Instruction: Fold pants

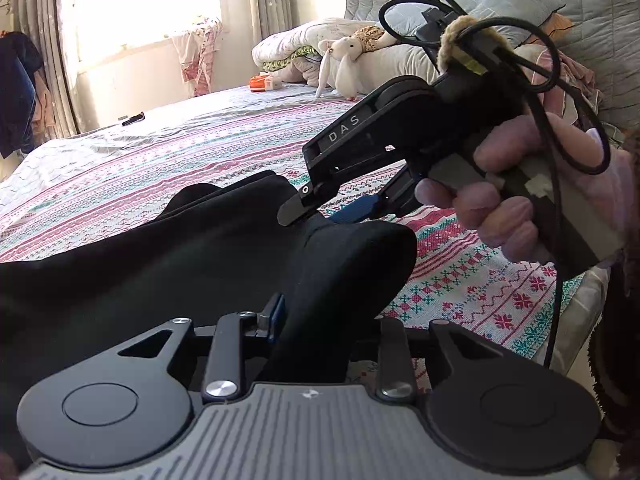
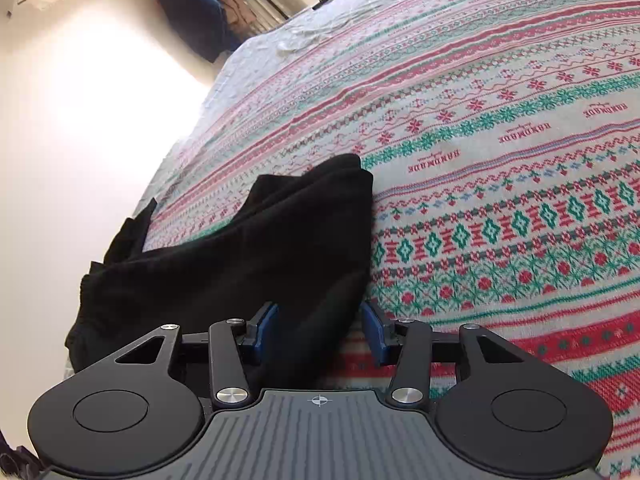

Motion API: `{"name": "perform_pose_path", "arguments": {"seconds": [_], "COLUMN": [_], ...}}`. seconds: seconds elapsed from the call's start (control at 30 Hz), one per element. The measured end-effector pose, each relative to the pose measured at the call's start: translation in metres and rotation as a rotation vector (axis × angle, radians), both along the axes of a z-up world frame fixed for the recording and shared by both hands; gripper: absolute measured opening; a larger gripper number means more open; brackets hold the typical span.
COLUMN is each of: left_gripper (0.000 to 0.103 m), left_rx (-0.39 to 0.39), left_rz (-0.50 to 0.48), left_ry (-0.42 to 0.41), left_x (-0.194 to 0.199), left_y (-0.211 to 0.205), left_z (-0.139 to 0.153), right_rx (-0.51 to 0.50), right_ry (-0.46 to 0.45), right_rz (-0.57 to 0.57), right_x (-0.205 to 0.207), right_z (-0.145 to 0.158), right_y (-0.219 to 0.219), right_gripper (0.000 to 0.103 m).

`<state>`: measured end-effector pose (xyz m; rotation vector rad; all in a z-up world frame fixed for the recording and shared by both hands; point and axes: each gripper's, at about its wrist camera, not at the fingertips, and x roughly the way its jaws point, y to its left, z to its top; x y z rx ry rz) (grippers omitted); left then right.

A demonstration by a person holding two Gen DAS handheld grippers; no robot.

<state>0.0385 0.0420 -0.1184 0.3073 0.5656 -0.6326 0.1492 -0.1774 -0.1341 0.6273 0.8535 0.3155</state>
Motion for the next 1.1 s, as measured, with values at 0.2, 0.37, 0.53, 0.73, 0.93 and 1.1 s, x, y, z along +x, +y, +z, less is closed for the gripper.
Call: {"name": "perform_pose_path", "arguments": {"seconds": [0.2,0.37,0.53,0.73,0.93,1.1], "left_gripper": [0.062,0.052,0.048,0.047,0.047,0.047], "left_rx": [-0.010,0.004,-0.092,-0.215,-0.390,-0.449], "left_rz": [0.021,0.063,0.171,0.296,0.477,0.643], "left_ry": [0.038,0.041,0.066,0.050,0.050,0.070], "left_x": [0.004,0.000,0.001,-0.005,-0.005,0.000], "left_y": [0.001,-0.002,0.012,0.038,0.093,0.144], "left_z": [-0.001,0.004,0.029,0.060,0.086,0.097], "right_rx": [0.053,0.070,0.017,0.038,0.020,-0.024], "right_ry": [-0.038,0.010,-0.022,-0.079,-0.146,-0.189], "right_rz": [-0.043,-0.126,-0.101,-0.061,0.018,0.119], "right_x": [0.031,0.051,0.049,0.061,0.083,0.105], "right_z": [-0.006,-0.008,0.024,0.076,0.125,0.148], "right_y": [-0.003,-0.006,0.005,0.033,0.097,0.173], "right_gripper": [0.043,0.023,0.012,0.012,0.012,0.012]}}
